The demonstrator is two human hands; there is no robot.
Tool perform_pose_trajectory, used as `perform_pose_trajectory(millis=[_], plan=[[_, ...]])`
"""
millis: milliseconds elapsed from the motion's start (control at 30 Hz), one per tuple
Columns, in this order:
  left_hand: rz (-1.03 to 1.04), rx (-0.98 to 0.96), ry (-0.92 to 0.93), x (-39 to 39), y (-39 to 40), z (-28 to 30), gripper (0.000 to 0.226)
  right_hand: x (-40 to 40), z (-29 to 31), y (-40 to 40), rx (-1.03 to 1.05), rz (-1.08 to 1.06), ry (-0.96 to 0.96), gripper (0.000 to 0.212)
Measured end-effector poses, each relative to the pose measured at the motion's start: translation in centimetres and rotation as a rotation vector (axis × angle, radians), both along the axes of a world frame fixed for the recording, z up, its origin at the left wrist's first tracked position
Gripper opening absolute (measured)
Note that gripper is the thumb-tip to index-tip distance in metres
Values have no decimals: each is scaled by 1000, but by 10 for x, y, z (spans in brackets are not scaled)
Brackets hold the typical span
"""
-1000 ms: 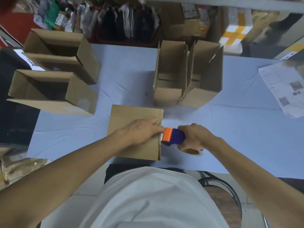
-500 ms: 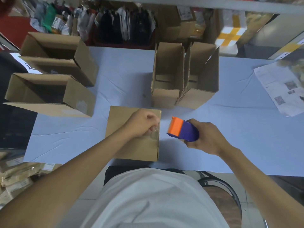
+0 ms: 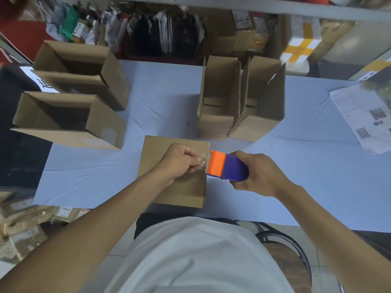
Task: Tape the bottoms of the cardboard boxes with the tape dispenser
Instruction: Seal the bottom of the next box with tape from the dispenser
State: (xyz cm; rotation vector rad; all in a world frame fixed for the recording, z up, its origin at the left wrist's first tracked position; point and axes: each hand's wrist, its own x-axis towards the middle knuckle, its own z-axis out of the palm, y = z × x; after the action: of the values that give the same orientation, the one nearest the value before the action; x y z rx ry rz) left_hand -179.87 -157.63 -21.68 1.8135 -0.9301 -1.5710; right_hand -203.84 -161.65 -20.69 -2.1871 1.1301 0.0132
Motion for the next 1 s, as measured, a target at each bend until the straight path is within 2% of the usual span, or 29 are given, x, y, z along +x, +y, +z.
perform_pose_trajectory(millis=[200,433,633,767,933,967,1000], plan=[[34,-2,-262,25,0,-4,17,-44,-2,-17,24,9,218,51],[10,85,-440,28,-12,-10,22,-37,-21,-30,37,11,253,49],[11,104,-493,26,-16,-11,28,-37,-31,-38,22,15,232,53],[-88,110,-631,24,-15,-12,15,-33,-36,-41,38,47,265,52],[-340,145,-1102,17,-25,0,31,-16,-45,-45,82,84,342,55],[-399,109,-1162,18,-27,2,30,-11,-46,-45,89,97,356,55],[-491,-5,-1178,17,-29,2,25,-6,-47,-46,95,109,370,55]])
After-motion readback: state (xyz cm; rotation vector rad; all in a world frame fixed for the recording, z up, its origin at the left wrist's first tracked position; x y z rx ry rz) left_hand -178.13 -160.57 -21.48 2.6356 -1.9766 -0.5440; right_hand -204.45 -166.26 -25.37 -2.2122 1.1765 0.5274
